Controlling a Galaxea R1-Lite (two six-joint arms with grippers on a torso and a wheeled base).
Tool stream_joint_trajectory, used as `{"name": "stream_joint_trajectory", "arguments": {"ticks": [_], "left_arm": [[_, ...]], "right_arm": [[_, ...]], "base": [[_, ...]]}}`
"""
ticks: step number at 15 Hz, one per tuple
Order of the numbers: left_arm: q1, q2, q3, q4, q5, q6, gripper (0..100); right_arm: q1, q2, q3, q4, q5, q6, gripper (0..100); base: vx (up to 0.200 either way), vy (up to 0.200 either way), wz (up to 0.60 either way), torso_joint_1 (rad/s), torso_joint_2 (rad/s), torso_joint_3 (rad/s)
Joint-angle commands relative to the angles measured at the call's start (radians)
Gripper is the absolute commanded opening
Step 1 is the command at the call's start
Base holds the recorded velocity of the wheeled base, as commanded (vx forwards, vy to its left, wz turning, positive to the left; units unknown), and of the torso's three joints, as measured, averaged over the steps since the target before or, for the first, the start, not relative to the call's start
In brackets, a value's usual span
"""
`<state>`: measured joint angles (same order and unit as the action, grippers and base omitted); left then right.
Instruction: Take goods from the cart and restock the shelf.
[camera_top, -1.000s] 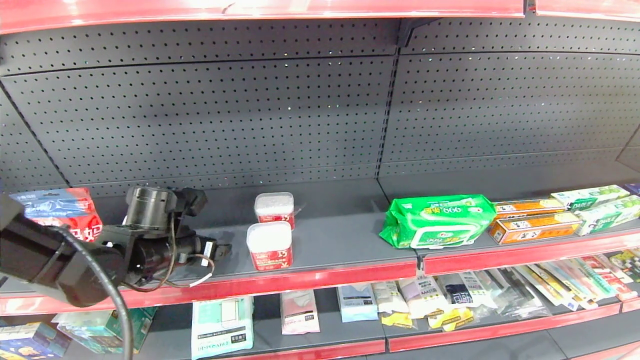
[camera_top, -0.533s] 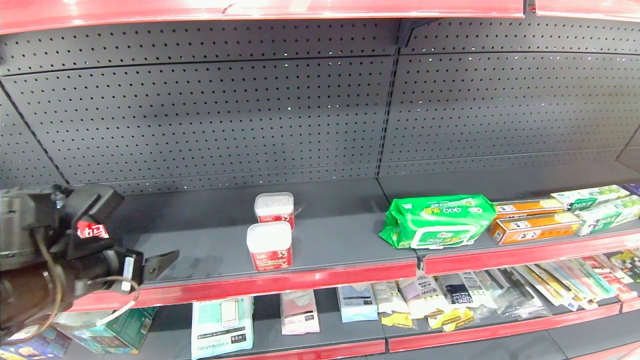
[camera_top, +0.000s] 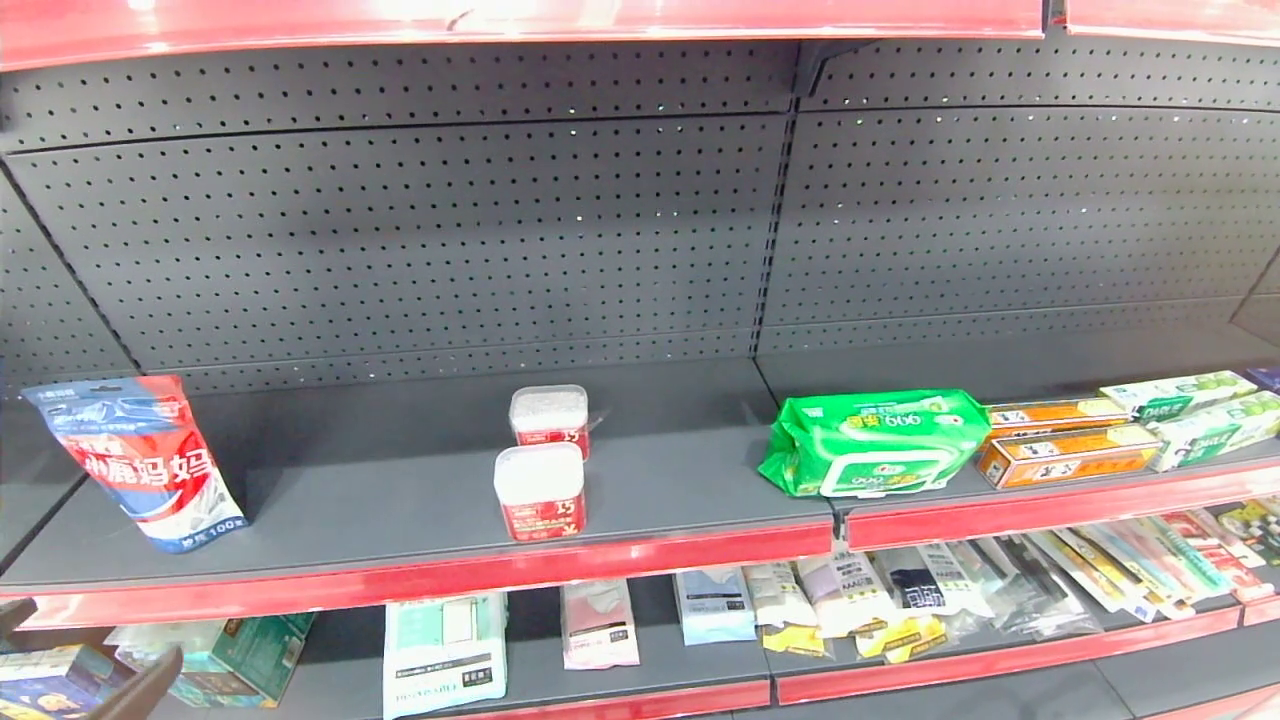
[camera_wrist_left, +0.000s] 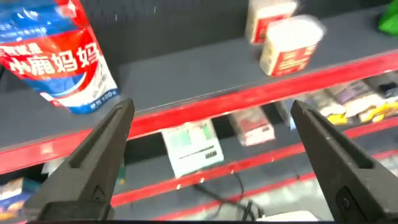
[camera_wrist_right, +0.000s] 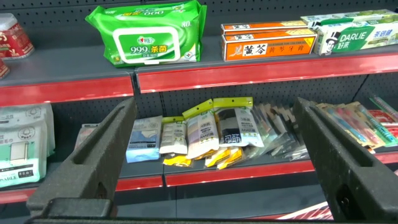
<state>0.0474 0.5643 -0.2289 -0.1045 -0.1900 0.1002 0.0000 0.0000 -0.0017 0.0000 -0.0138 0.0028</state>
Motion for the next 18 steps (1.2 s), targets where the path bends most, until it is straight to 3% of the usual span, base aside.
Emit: {"name": "stream_joint_trajectory", "arguments": {"ticks": [1,3,4,5,6,9,10,11,13,14,15,16,17,18], "left_arm": [[0.005,-0.241,0.088,0.037,-0.011,-0.005,100],[0.009,-0.465,0.125,0.216,0.023,-0.002,100],[0.009,-0.498,0.134,0.255,0.055,0.001,100],[0.008,-0.491,0.140,0.243,0.181,-0.025,100],[0.008,-0.491,0.141,0.238,0.222,-0.039,100],[0.008,-0.491,0.145,0.236,0.202,-0.043,100],[0.008,-0.492,0.166,0.197,0.196,-0.020,100],[0.005,-0.495,0.223,0.068,0.147,-0.020,100],[0.005,-0.495,0.226,0.068,0.132,-0.016,100],[0.005,-0.495,0.226,0.066,0.199,-0.010,100],[0.005,-0.495,0.227,0.065,0.311,-0.043,100],[0.005,-0.495,0.227,0.065,0.337,-0.073,100],[0.005,-0.495,0.227,0.066,0.319,-0.065,100],[-0.024,-0.518,0.224,0.072,0.228,-0.048,100]], "right_arm": [[0.000,0.002,0.000,0.000,0.000,0.000,100],[0.000,0.002,0.000,0.000,0.000,0.000,100],[0.000,0.002,0.000,0.000,0.000,0.000,100],[0.000,0.002,0.000,0.000,0.000,0.000,100],[0.000,0.002,0.000,0.000,0.000,0.000,100],[0.000,0.002,0.000,0.000,0.000,0.000,100],[0.000,0.002,0.000,0.000,0.000,0.000,100],[0.000,0.002,0.000,0.000,0.000,0.000,100],[0.000,0.002,0.000,0.000,0.000,-0.001,100],[0.000,0.002,0.000,0.000,0.000,0.000,100],[0.000,0.002,0.000,0.000,0.000,-0.001,100],[0.000,0.002,0.000,0.000,0.000,-0.001,100],[0.000,0.002,0.000,0.000,0.000,-0.001,100],[0.000,0.002,0.000,0.000,0.000,-0.001,100]], "base": [[0.000,0.000,0.00,0.000,0.00,0.000],[0.000,0.000,0.00,0.000,0.00,0.000],[0.000,0.000,0.00,0.000,0.00,0.000],[0.000,0.000,0.00,0.000,0.00,0.000],[0.000,0.000,0.00,0.000,0.00,0.000],[0.000,0.000,0.00,0.000,0.00,0.000],[0.000,0.000,0.00,0.000,0.00,0.000],[0.000,0.000,0.00,0.000,0.00,0.000],[0.000,0.000,0.00,0.000,0.00,0.000],[0.000,0.000,0.00,0.000,0.00,0.000],[0.000,0.000,0.00,0.000,0.00,0.000],[0.000,0.000,0.00,0.000,0.00,0.000],[0.000,0.000,0.00,0.000,0.00,0.000],[0.000,0.000,0.00,0.000,0.00,0.000]]}}
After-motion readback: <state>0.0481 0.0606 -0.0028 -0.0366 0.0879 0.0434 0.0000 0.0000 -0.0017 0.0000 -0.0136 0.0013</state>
